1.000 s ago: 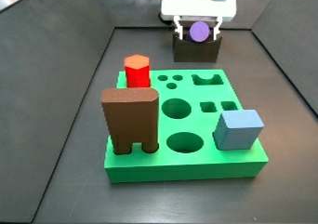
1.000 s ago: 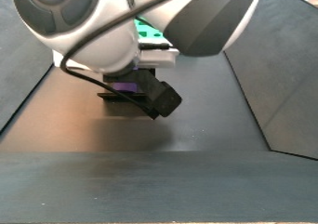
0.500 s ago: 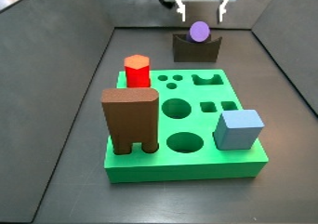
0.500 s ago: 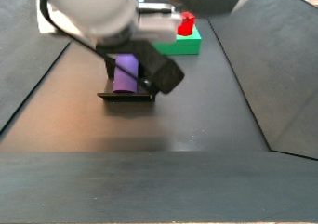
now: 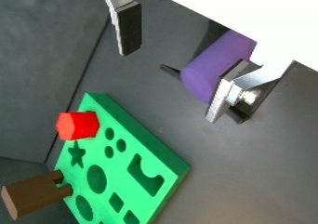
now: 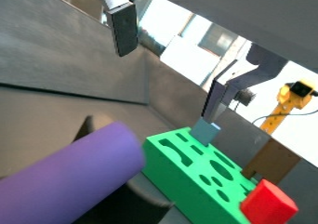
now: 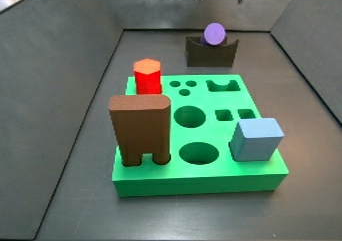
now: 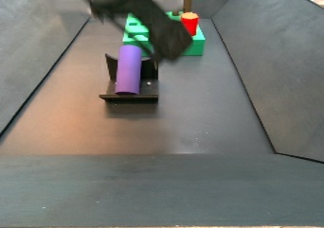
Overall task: Pick up the round object. Move up. Place the round object on the fixture. Regrasp the round object. Move to above the board. Insert the round object.
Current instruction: Regrasp the round object.
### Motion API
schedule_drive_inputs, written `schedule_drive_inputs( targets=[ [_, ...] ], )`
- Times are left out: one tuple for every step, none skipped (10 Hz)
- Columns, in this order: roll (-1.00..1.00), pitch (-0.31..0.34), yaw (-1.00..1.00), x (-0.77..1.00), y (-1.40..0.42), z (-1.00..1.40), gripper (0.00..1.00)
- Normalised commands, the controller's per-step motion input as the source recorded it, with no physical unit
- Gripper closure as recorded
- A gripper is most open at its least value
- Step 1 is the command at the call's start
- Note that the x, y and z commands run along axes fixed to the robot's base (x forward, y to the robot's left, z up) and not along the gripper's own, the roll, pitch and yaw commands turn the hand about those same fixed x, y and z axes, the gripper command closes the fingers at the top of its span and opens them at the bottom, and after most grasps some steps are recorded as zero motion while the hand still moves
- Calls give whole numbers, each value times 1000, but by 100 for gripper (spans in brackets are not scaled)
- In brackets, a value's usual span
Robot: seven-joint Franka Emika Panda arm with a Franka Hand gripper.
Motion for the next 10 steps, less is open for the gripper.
schedule_drive_inputs(
  targets=[
    [1000,73,26,-120,-642,631,0],
    [1000,66,24,-118,-488,439,0],
    [1000,63,23,-98,-380,303,0],
    [1000,61,22,-51,-154,66,0],
    [1000,64,21,-19,-36,40,0],
    [1000,63,21,-14,-20,29,0],
    [1000,59,20,-23,-25,16,0],
    [1000,55,20,-30,-25,14,0],
    [1000,50,20,-36,-24,13,0],
    [1000,44,20,-35,-24,11,0]
  ],
)
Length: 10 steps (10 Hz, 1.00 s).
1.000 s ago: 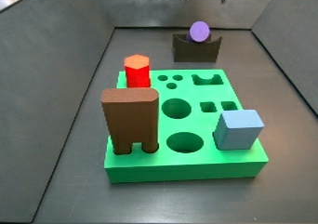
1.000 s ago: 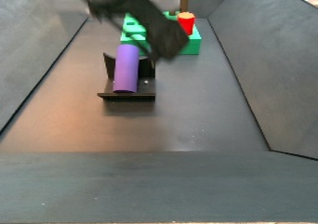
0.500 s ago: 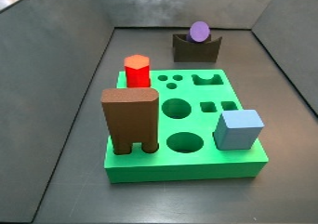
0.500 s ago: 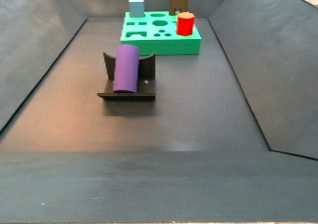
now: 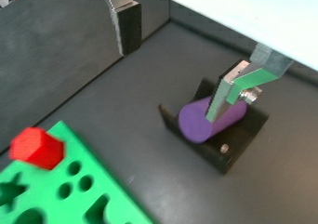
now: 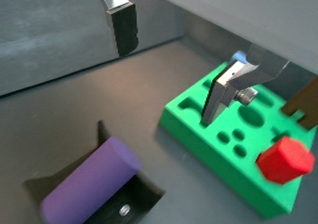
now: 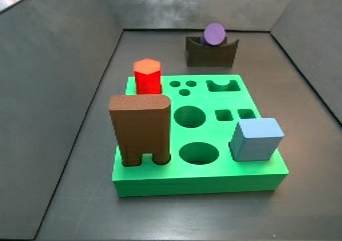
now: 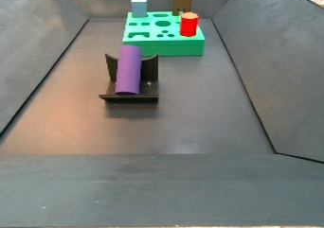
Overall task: Pick up the round object. Move up. Place the round object on the fixture. Regrasp the round object. Move to above the board. Insert the round object.
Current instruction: Regrasp the round object.
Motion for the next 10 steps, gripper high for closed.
schedule_drive_inputs(
  targets=[
    [1000,37,21,-27,-20,7,0],
    [1000,33,22,-22,-21,5,0],
    [1000,27,23,-15,-18,8,0],
    [1000,26,24,-13,-18,9,0],
    [1000,28,26,-13,-17,7,0],
    [1000,31,27,-10,-16,6,0],
    [1000,38,30,4,-17,3,0],
    [1000,44,33,19,-18,-2,0],
    [1000,56,38,34,-24,-4,0],
    [1000,65,41,42,-23,-4,0]
  ],
)
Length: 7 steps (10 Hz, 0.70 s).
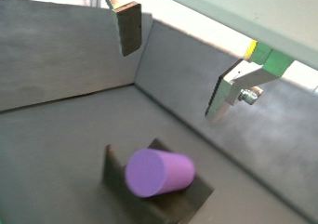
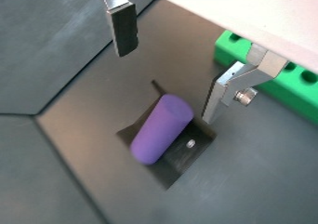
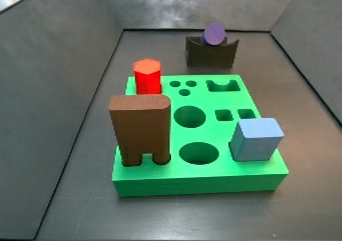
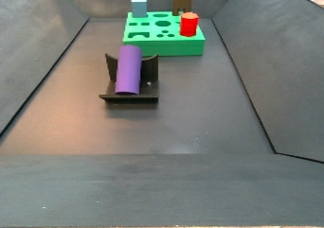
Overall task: Pick up the round object. Move up. Place the round object on the fixture. Regrasp the round object. Move to above the board. Insert the round object.
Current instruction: Regrasp the round object.
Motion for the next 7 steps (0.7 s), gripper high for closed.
schedule_drive_inputs(
  targets=[
    [1000,84,50,64,-28,-5,0],
    [1000,115,63,83,-29,-12,0],
    [1000,141,80,91,-32,-13,0],
    [1000,167,104,92,-35,-9,0],
    [901,184,143,93,-37,-14,0],
    [692,168,161,95,-39,-12,0],
    [492,145,175,96,-39,-14,0]
  ],
)
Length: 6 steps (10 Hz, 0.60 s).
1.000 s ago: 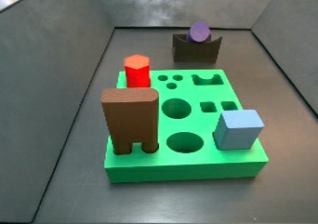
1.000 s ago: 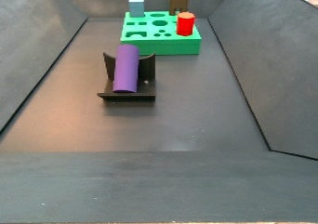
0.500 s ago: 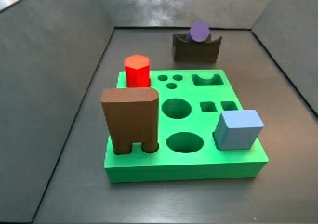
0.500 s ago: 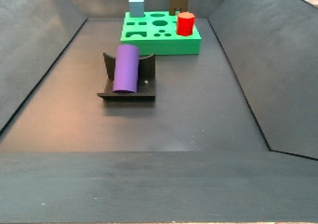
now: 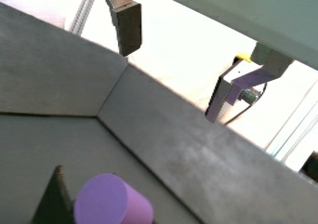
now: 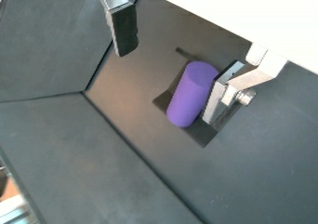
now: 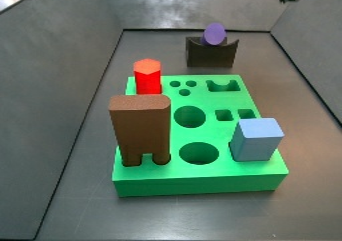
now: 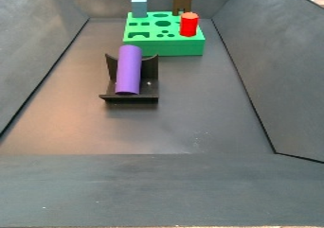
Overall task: Pick up the round object. Move up. Place the round object on the fixture. Regrasp the round object. Move to above the board. Insert the round object.
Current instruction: Regrasp the round object.
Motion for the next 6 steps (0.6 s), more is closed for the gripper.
schedule_drive_inputs(
  targets=[
    [294,103,188,88,-28,-4,0],
    [217,67,190,76,-28,-2,0],
    [197,-62,172,31,74,-1000,0],
    [186,-84,154,33,74,-1000,0],
    [158,-109,116,41,69,-1000,0],
    [107,-126,71,50,64,-1000,0]
  ],
)
